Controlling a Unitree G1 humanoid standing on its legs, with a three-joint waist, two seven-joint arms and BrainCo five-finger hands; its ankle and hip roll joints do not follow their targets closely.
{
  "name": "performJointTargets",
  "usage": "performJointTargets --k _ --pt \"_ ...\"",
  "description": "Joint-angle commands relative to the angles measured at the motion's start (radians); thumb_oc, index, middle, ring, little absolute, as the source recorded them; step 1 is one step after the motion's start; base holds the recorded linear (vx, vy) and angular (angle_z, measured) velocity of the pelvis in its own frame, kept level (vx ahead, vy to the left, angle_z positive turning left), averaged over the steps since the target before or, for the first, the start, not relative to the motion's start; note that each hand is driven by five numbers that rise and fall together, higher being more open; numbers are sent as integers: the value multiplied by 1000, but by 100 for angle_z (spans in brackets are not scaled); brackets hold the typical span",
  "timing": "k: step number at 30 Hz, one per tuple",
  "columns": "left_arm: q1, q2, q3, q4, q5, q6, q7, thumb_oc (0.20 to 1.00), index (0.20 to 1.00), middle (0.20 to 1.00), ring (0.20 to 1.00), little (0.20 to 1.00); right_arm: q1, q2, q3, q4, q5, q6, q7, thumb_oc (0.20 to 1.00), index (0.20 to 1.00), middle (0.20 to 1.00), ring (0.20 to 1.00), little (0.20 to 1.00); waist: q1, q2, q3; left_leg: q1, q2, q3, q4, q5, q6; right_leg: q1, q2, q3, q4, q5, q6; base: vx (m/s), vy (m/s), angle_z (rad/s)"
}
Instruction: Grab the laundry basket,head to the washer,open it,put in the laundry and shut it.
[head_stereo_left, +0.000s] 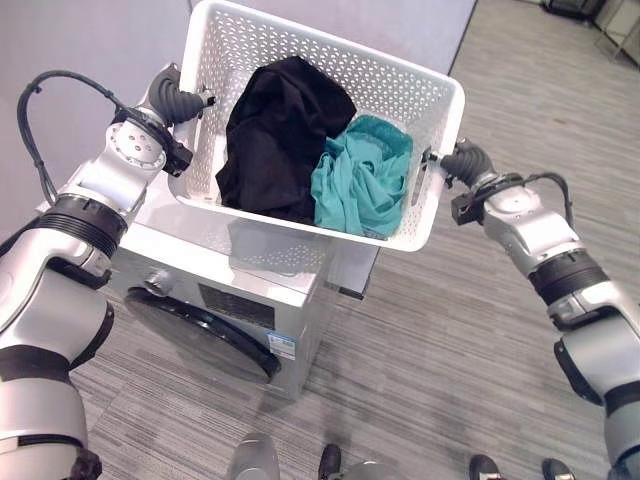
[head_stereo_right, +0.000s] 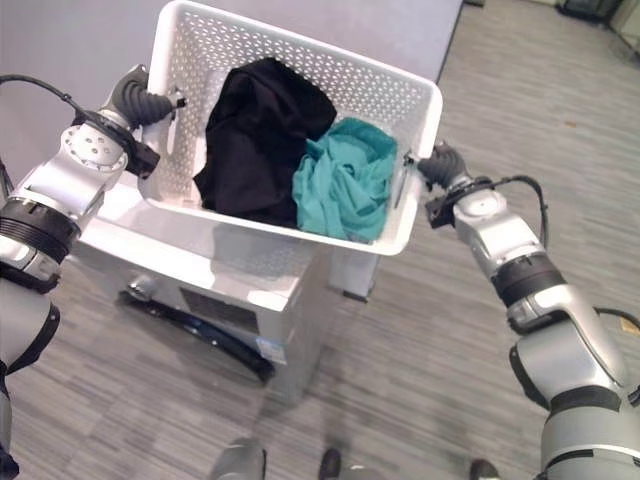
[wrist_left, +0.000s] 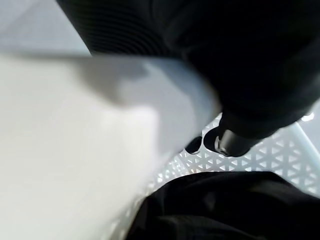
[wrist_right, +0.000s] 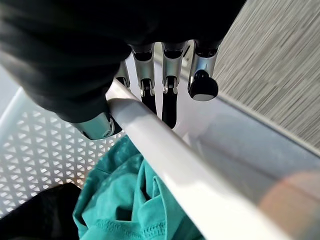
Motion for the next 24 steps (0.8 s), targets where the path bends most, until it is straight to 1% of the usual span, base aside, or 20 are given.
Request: performJointTargets --k 1,3,4,5,9,10,11,12,14,17,22,24 --pt "-175 -22 -18 89 3 -56 44 200 200 200 200 200 -119 -31 -3 34 -10 -67 -4 200 200 200 200 200 20 73 -53 119 11 -2 -105 122 41 31 -97 32 82 -159 135 167 118 -54" --pt "-192 -32 -38 121 2 -51 33 200 200 200 200 200 -135 -9 21 62 -18 -58 7 200 200 200 200 200 25 80 -67 132 6 10 -123 117 41 37 -108 39 73 -160 140 187 132 -45" --pt "-202 -57 -56 163 15 -48 30 200 200 200 200 200 -159 31 48 108 -29 -48 15 200 200 200 200 200 30 90 -86 163 -3 12 -162 109 43 46 -122 38 63 -154 151 173 121 -19" --pt "-203 -57 -57 165 14 -49 29 200 200 200 200 200 -160 31 49 110 -29 -49 15 200 200 200 200 200 31 90 -85 166 -3 13 -166 110 44 47 -122 39 62 -154 151 168 127 -19" --pt "-238 -87 -85 242 18 -45 32 200 200 200 200 200 -226 100 84 226 -43 -43 15 200 200 200 200 200 40 105 -108 210 -11 33 -225 105 51 51 -141 40 37 -140 172 111 109 -10" --pt "-258 -92 -95 277 25 -45 36 200 200 200 200 200 -261 135 102 266 -52 -42 13 200 200 200 200 200 42 109 -113 224 -12 46 -244 103 54 47 -148 42 28 -132 181 67 76 -2" --pt "-259 -91 -96 279 24 -46 36 200 200 200 200 200 -264 136 103 269 -52 -43 13 200 200 200 200 200 43 109 -111 227 -12 49 -247 104 55 47 -148 45 27 -131 181 87 91 -6" --pt "-279 -89 -104 305 25 -45 39 200 200 200 200 200 -294 157 111 309 -48 -45 12 200 200 200 200 200 48 108 -114 232 -13 53 -256 100 58 43 -152 45 22 -124 190 40 41 -8" --pt "-280 -88 -105 305 25 -46 39 200 200 200 200 200 -295 158 112 310 -48 -46 12 200 200 200 200 200 48 108 -113 232 -13 53 -256 100 58 43 -152 45 22 -123 190 40 36 -7" --pt "-318 -72 -116 323 38 -47 52 200 200 200 200 200 -336 180 128 347 -39 -53 10 200 200 200 200 200 60 105 -118 242 -19 61 -269 91 66 38 -160 43 13 -113 202 63 49 3" --pt "-363 -58 -151 359 64 -44 61 200 200 200 200 200 -378 201 153 400 -33 -49 18 200 200 200 200 200 74 101 -120 243 -23 66 -274 84 72 33 -170 32 12 -105 215 19 16 -1" --pt "-362 -52 -163 381 80 -40 58 200 200 200 200 200 -388 225 152 451 -26 -43 23 200 200 200 200 200 81 99 -120 241 -27 67 -272 79 75 30 -176 26 17 -105 219 29 34 -3"
